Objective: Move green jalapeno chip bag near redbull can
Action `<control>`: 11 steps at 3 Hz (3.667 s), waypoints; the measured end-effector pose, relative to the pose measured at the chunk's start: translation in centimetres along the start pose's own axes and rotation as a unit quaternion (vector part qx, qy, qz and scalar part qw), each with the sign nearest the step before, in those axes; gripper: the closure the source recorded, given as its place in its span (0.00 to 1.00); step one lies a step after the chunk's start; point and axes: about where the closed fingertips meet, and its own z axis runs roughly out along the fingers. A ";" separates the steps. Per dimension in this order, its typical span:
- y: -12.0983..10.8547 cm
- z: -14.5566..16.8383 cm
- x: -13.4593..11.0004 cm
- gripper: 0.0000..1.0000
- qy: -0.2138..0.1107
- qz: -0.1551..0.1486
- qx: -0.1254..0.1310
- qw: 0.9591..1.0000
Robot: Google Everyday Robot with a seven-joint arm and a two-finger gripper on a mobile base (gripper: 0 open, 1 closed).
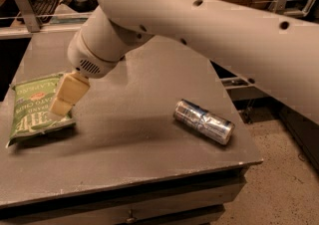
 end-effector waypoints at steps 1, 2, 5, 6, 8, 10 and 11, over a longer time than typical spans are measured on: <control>0.5 5.0 -0.7 0.00 -0.007 0.016 -0.026 1.000; 0.9 8.3 -1.2 0.19 -0.010 0.030 -0.044 0.999; -0.7 6.7 -1.4 0.88 -0.011 0.014 -0.016 1.000; -2.3 4.2 -1.0 1.00 0.002 -0.010 0.002 1.000; -2.9 0.5 4.5 1.00 0.076 -0.025 -0.002 0.997; -4.9 -5.1 13.6 1.00 0.142 0.017 0.007 0.990; -6.3 -7.4 17.0 1.00 0.163 0.030 0.010 0.986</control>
Offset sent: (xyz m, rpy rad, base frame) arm 0.0090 0.0955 -0.0773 0.0355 0.1631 0.0241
